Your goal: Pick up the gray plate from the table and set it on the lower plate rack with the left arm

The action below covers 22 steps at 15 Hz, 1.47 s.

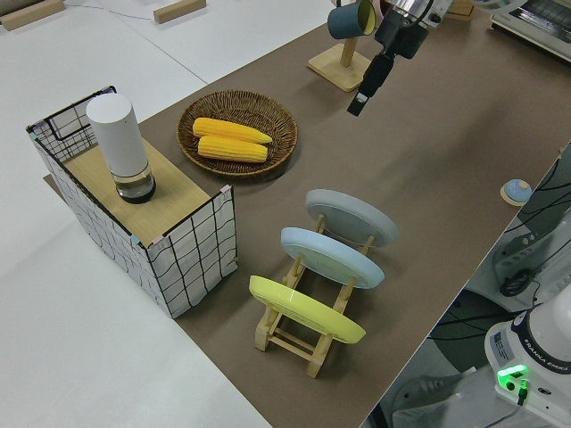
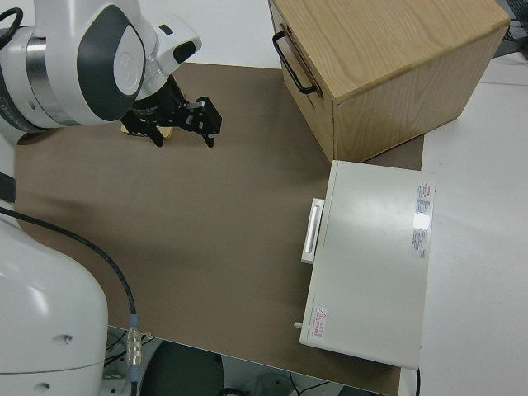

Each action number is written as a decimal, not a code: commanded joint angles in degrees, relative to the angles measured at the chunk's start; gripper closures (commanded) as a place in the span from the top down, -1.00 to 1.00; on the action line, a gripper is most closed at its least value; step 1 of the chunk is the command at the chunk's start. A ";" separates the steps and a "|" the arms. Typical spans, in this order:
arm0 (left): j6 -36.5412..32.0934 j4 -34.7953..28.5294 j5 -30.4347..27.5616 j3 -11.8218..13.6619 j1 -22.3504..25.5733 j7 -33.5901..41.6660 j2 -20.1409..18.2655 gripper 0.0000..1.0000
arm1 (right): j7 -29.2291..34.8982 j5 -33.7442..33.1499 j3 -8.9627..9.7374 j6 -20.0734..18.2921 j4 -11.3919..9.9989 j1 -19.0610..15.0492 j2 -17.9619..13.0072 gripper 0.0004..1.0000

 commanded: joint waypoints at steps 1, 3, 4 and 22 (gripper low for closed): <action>-4.30 10.55 -8.08 0.39 -0.67 0.10 4.55 1.00 | -0.08 0.59 0.32 -0.75 0.35 -0.56 -0.14 0.97; -4.65 13.09 -13.43 0.39 -0.76 1.15 4.55 1.00 | -0.08 0.59 0.32 -0.75 0.35 -0.56 -0.14 0.97; -7.26 15.81 -17.20 0.39 -0.67 3.51 4.55 1.00 | -0.08 0.59 0.32 -0.75 0.35 -0.56 -0.14 0.98; -16.69 20.40 -29.11 0.21 -0.50 27.18 2.52 1.00 | -0.08 0.59 0.32 -0.75 0.35 -0.56 -0.14 0.97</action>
